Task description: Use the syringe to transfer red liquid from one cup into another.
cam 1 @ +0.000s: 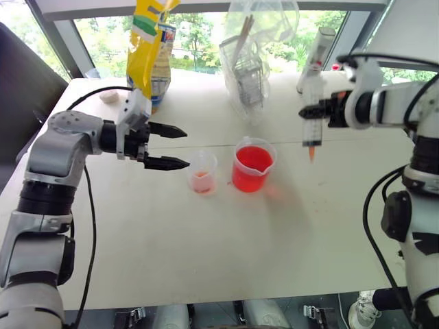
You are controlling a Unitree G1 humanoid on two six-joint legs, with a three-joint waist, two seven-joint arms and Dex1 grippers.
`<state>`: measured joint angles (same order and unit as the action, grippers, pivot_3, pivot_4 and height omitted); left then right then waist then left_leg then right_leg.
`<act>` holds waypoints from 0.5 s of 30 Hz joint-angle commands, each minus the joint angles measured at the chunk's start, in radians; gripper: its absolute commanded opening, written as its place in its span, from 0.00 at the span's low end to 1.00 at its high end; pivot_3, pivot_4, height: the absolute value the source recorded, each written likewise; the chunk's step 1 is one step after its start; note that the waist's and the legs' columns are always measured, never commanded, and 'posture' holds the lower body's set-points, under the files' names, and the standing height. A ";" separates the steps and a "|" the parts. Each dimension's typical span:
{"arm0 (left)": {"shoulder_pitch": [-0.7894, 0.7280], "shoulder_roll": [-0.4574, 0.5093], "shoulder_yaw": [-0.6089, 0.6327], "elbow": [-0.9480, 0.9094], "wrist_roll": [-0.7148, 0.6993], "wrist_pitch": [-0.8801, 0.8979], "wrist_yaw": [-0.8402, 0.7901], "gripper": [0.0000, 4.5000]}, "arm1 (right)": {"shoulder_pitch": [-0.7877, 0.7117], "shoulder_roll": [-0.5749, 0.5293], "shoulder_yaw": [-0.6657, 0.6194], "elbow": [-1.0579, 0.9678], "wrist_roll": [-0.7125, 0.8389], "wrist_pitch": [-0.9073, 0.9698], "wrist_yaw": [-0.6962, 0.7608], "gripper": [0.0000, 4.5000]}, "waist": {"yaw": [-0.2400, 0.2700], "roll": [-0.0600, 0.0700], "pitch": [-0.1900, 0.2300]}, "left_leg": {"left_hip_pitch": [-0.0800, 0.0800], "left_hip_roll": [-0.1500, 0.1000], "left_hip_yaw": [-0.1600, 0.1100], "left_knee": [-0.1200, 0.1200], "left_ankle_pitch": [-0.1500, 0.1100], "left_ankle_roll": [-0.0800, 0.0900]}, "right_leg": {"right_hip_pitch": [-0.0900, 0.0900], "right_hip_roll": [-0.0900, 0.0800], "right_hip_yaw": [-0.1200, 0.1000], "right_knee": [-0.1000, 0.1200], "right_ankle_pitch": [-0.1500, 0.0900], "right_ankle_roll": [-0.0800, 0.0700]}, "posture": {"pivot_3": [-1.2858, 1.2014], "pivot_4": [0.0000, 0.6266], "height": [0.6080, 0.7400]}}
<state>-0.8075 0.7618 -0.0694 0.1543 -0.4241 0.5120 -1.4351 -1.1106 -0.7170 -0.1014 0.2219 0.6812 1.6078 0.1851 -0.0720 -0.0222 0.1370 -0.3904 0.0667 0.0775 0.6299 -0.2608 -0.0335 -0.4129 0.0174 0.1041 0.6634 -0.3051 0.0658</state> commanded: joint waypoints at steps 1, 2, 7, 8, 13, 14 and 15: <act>-0.007 0.006 0.010 -0.044 -0.009 -0.006 0.003 0.99 | 0.021 -0.007 0.049 0.069 0.013 0.007 0.015 0.31 | 0.001 0.000 0.000 | 0.000 0.000 0.000 0.000 0.000 0.000 | 0.000 0.001 0.000 0.000 0.000 0.000 | 0.52 0.24 0.99; -0.006 0.007 0.013 -0.051 -0.011 -0.002 0.005 0.99 | 0.036 -0.002 0.064 0.101 0.009 0.007 0.019 0.31 | 0.002 0.000 0.000 | 0.000 0.000 0.000 0.000 0.000 0.000 | 0.000 0.001 0.000 0.000 0.000 0.000 | 0.52 0.24 0.99; 0.005 0.017 0.024 -0.085 -0.020 0.013 0.012 0.99 | 0.075 0.027 0.128 0.233 -0.076 0.007 0.052 0.31 | 0.002 0.000 0.000 | 0.000 0.000 0.000 0.001 0.000 0.000 | 0.000 0.000 0.000 0.000 0.000 0.000 | 0.52 0.24 0.99; 0.010 0.018 0.025 -0.096 -0.023 0.016 0.014 0.99 | 0.083 0.027 0.146 0.245 -0.094 -0.002 0.064 0.31 | 0.002 0.000 0.000 | 0.000 0.000 0.001 0.001 0.000 0.000 | 0.000 0.000 0.000 0.000 0.000 0.000 | 0.52 0.24 0.99; 0.030 0.027 0.029 -0.135 -0.026 0.026 0.021 0.99 | 0.107 0.031 0.212 0.289 -0.164 -0.044 0.127 0.31 | 0.002 0.000 0.000 | 0.000 0.000 0.000 0.001 0.000 0.000 | 0.000 0.001 0.000 0.000 0.000 0.000 | 0.52 0.24 0.99; 0.031 0.027 0.029 -0.138 -0.026 0.029 0.022 0.99 | 0.106 0.033 0.216 0.295 -0.174 -0.050 0.137 0.31 | 0.002 0.000 0.000 | 0.000 0.000 0.000 0.001 0.000 0.000 | 0.000 0.001 0.000 0.000 0.000 0.000 | 0.52 0.24 0.99; 0.032 0.028 0.027 -0.142 -0.026 0.030 0.023 1.00 | 0.103 0.036 0.218 0.298 -0.182 -0.053 0.146 0.42 | 0.002 0.000 0.000 | 0.000 0.000 0.000 0.001 0.000 0.000 | 0.001 0.001 0.000 0.000 0.000 0.000 | 0.52 0.24 0.99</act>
<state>-0.7770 0.7756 -0.0654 0.0442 -0.4283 0.5405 -1.4143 -1.0062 -0.6817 0.1055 0.5087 0.5306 1.5656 0.3217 -0.0695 -0.0224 0.1369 -0.3897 0.0670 0.0772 0.6308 -0.2608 -0.0335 -0.4116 0.0186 0.1039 0.6635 -0.3049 0.0661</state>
